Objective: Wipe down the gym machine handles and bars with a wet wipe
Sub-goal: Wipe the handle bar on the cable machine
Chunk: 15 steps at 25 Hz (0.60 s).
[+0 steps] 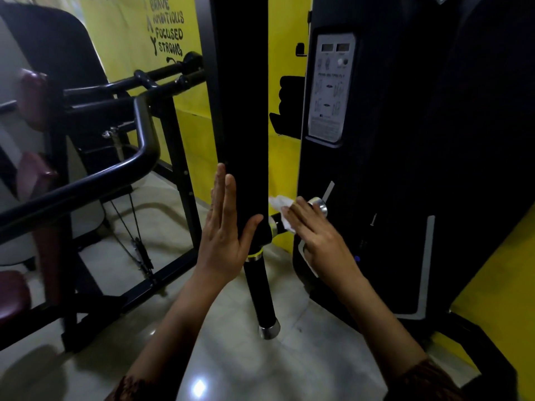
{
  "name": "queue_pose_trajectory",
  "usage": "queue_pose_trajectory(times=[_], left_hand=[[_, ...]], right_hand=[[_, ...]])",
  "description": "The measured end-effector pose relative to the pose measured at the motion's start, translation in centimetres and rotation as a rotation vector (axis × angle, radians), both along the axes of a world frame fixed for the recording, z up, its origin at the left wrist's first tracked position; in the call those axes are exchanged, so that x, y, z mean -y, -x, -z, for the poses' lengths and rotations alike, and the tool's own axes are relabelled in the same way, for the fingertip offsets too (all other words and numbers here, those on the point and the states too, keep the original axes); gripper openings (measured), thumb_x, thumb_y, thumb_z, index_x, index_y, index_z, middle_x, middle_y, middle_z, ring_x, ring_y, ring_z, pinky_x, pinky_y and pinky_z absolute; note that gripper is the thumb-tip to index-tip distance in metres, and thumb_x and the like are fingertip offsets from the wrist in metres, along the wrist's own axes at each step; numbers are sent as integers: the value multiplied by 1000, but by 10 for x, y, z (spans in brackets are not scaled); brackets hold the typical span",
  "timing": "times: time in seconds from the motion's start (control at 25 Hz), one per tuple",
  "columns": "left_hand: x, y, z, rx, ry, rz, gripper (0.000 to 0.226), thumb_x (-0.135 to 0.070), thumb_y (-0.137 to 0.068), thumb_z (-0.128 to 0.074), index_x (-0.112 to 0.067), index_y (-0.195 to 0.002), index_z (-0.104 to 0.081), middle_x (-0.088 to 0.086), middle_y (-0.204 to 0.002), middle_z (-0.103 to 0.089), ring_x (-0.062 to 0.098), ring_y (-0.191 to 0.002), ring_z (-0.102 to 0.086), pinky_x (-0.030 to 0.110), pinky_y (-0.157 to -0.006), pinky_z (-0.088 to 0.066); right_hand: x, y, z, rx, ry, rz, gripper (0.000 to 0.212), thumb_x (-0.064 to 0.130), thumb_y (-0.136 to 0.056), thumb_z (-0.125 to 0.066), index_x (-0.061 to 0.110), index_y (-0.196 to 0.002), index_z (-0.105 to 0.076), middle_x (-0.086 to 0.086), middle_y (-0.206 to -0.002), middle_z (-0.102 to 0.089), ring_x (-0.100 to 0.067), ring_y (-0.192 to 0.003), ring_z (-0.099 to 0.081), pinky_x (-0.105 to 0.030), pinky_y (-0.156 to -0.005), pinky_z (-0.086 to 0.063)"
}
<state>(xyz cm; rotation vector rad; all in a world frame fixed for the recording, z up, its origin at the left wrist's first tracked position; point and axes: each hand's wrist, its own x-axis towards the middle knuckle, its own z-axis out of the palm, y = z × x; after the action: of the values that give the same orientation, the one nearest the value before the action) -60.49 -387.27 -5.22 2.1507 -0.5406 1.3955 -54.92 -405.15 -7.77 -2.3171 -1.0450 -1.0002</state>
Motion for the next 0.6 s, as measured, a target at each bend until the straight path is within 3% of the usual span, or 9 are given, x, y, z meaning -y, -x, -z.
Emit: queue_pose_trajectory(times=[0.16,0.28,0.4,0.52,0.6], left_hand=[[0,0,0,-2,2,7,68,-35,-99,-38,-34,-146,12,-19,-154,14,13,-144,1,36,-117,-14],[0,0,0,-2,3,-7,68,-36,-99,-38,-33,-146,12,-18,-154,14,13,-144,1,32,-117,-13],[0,-1,0,-6,1,-9,69,-35,-99,-38,-33,-146,12,-18,-154,14,13,-144,1,31,-117,-13],[0,-1,1,0,-1,-1,69,-35,-99,-38,-33,-146,12,-17,-154,14,13,-144,1,32,-117,-13],[0,-1,1,5,-1,2,69,-36,-99,-38,-33,-146,12,-17,-154,13,14,-144,1,33,-117,-14]], right_hand=[[2,-4,-9,-122,-127,173,56,-22,-71,-40,-7,-123,-54,-29,-130,-50,-38,-130,-33,-47,-109,-18],[-16,8,-17,-322,-34,-60,40,-4,-89,-41,-1,-128,-50,-19,-133,-48,-32,-136,-30,-42,-116,-15],[-17,8,-22,-279,87,-194,32,8,-93,-39,2,-120,-54,-14,-120,-57,-29,-126,-40,-35,-115,-10],[-3,-6,-25,-199,118,-125,31,10,-90,-42,2,-115,-59,-13,-115,-61,-31,-116,-49,-29,-109,-19],[5,-11,-20,-205,56,-7,33,11,-92,-39,1,-116,-59,-15,-119,-60,-34,-120,-49,-31,-108,-25]])
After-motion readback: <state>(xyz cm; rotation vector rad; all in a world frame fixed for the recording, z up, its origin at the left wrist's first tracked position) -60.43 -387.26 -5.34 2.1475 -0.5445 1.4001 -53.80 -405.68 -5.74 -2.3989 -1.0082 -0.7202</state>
